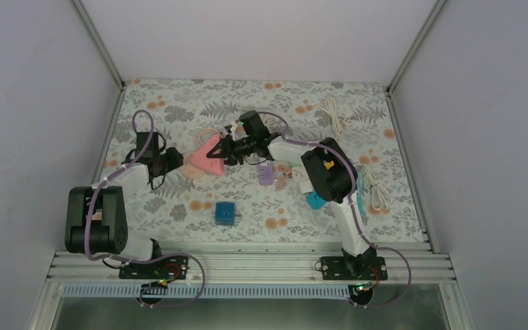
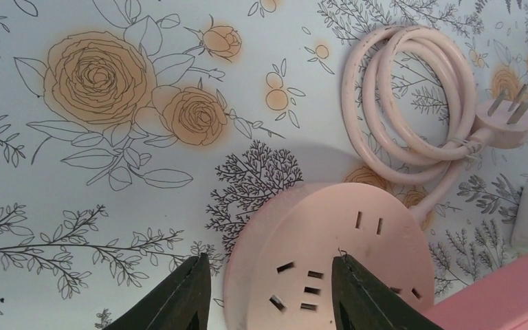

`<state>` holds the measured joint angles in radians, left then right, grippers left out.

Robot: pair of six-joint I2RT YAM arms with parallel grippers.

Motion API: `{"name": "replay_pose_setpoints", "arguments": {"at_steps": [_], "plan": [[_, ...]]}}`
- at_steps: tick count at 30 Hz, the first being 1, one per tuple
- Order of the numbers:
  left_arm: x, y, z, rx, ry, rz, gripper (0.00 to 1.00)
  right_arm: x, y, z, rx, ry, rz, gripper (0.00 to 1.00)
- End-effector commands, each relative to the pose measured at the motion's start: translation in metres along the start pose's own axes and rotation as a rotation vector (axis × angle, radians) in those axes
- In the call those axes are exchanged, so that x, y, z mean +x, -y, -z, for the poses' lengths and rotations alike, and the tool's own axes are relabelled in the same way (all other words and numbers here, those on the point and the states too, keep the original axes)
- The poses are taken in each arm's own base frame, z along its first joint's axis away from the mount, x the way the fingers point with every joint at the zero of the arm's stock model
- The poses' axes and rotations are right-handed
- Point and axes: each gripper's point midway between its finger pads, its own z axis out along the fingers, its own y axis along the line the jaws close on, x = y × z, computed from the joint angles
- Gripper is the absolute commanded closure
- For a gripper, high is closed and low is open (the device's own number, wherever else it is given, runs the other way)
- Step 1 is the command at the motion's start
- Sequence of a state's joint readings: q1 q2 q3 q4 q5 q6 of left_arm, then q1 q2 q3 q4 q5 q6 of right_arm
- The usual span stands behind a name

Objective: Insert the plug
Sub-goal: Move the socket to the center of the board.

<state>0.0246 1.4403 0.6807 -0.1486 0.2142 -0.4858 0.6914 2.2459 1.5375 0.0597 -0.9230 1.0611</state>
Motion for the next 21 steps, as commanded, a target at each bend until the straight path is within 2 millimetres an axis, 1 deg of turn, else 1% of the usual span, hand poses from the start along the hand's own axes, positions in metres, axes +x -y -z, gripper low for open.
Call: {"name": "replay_pose_setpoints", "arguments": {"at_steps": [1,4,7,15,21], "plan": [[-0.001,-0.008,-0.003,-0.025,0.015,0.012,0.55,-0.008,-0.013,0.002,-0.042,0.015,0.035,0.79],[0.002,-0.012,-0.005,-0.041,0.007,0.011,0.58,-0.012,-0.023,0.004,-0.061,0.031,0.059,0.79],[0.005,-0.016,-0.008,-0.052,-0.005,0.015,0.61,-0.014,-0.024,0.003,-0.063,0.035,0.058,0.79],[0.009,-0.024,-0.011,-0.079,-0.012,0.022,0.62,-0.019,-0.001,-0.006,-0.016,0.034,0.022,0.79],[0.009,-0.03,-0.011,-0.104,-0.009,0.026,0.62,-0.026,0.007,-0.008,0.025,0.057,0.028,0.79]]}}
